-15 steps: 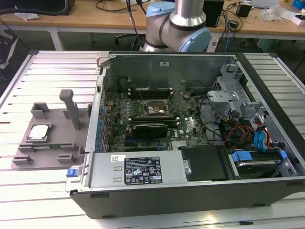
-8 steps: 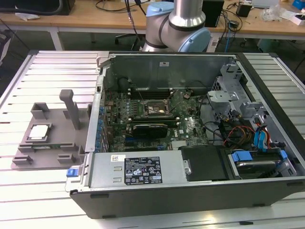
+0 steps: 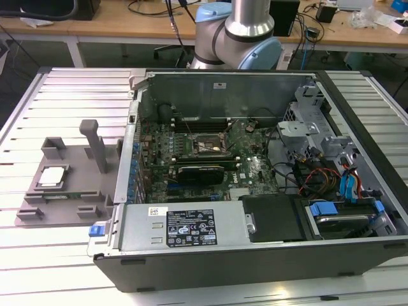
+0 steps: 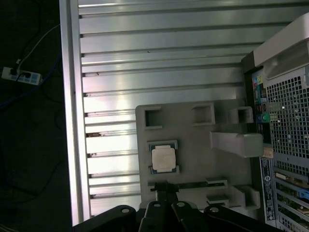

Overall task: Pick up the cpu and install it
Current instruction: 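Reach for the cpu, then pick up the cpu and move it towards the insertion slot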

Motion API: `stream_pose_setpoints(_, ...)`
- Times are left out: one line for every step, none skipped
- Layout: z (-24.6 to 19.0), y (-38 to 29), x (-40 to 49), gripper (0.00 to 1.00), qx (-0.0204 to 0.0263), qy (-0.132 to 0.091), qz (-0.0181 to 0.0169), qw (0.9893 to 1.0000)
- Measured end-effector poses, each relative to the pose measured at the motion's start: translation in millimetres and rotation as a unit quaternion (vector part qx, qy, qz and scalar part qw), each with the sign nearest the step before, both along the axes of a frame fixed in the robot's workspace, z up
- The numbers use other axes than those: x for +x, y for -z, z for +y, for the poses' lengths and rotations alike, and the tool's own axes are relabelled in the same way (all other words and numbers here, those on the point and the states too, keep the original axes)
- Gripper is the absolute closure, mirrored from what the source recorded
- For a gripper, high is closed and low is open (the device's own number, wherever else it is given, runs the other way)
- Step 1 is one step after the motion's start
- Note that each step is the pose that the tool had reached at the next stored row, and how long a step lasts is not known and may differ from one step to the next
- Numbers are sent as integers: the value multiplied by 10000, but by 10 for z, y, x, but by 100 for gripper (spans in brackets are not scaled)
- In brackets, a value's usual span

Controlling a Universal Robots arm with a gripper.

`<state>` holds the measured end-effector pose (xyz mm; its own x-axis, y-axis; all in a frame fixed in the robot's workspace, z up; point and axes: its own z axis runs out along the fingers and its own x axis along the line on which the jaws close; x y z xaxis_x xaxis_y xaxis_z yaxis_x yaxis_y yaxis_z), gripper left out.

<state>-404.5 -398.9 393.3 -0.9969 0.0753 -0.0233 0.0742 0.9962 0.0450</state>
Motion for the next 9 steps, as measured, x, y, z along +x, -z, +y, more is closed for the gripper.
stream_pose_setpoints(0,0,-1,89,0,0,0,10000)
stream_pose_setpoints(0,0,-1,89,0,0,0,10000)
stream_pose_setpoints(0,0,-2,89,0,0,0,10000)
stream_pose_setpoints(0,0,-2,89,0,0,0,10000)
stream_pose_setpoints(0,0,-2,89,0,0,0,10000)
stream_pose_setpoints(0,0,-3,89,0,0,0,10000)
stream_pose_setpoints(0,0,-3,89,0,0,0,10000)
stream_pose_setpoints(0,0,-4,89,0,0,0,10000)
stream_pose_setpoints(0,0,-4,89,0,0,0,10000)
